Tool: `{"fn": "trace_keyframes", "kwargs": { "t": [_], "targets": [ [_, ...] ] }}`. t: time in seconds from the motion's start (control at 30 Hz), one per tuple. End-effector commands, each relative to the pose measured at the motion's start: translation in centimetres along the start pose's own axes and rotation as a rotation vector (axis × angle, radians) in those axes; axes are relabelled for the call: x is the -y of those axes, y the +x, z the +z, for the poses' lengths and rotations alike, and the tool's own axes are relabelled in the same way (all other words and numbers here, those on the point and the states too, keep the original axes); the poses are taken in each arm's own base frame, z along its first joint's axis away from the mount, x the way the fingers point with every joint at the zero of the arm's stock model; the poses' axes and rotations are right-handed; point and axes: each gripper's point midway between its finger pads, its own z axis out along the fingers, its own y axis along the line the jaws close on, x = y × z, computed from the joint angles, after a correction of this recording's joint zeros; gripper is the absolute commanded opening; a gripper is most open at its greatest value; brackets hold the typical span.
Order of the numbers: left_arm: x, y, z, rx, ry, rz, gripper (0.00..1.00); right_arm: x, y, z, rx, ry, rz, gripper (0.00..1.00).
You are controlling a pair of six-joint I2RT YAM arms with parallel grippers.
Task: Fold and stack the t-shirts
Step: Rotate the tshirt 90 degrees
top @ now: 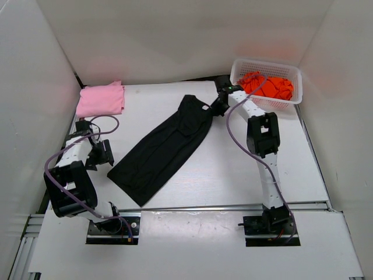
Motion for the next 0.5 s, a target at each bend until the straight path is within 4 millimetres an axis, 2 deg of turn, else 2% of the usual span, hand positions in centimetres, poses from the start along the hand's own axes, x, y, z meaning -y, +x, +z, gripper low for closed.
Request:
{"fn": "trace_keyframes", "kwargs": {
  "t": [0.0, 0.03, 0.1, 0.17, 0.23, 0.27, 0.33, 0.4, 0.47],
  "targets": [
    [0.6, -1.6, -0.6, 0.034, 0.026, 0.008, 0.80, -6.7, -0.3, -0.5, 0.050, -0.199, -0.066, 0.00],
    [0.5, -1.7, -0.2, 0.018, 0.017, 0.008, 0.80, -7.7, -0.1, -0.9, 0.055, -0.222, -0.060, 0.00],
    [0.7, -1.2, 0.2, -0.009, 0.019, 0.016, 0.80, -7.9, 1.1, -0.2, 0.030, -0.220, -0.022, 0.00],
    [0.7, -1.9, 0.1, -0.002, 0.019, 0.016, 0.80, -6.7, 1.9, 0.8, 0.007, -0.186, -0.001, 0.00],
    [0.9, -1.6, 0.6, -0.025, 0.028, 0.016, 0.80, -5.6, 2.9, 2.1, -0.022, -0.155, 0.007, 0.00],
    [0.9, -2.0, 0.4, -0.013, 0.028, 0.016, 0.80, -5.9, 3.2, 3.0, -0.034, -0.164, 0.006, 0.00],
    [1.1, -2.3, 0.6, -0.016, 0.039, 0.016, 0.80, -6.7, 2.2, 3.5, -0.036, -0.192, 0.019, 0.00],
    [1.2, -2.0, 1.0, -0.046, 0.049, 0.015, 0.80, -7.4, -0.3, 4.0, -0.005, -0.220, 0.071, 0.00],
    [2.3, -2.0, 0.8, -0.061, 0.081, 0.035, 0.80, -7.8, -2.3, 4.7, 0.027, -0.255, 0.120, 0.00]
  ]
}}
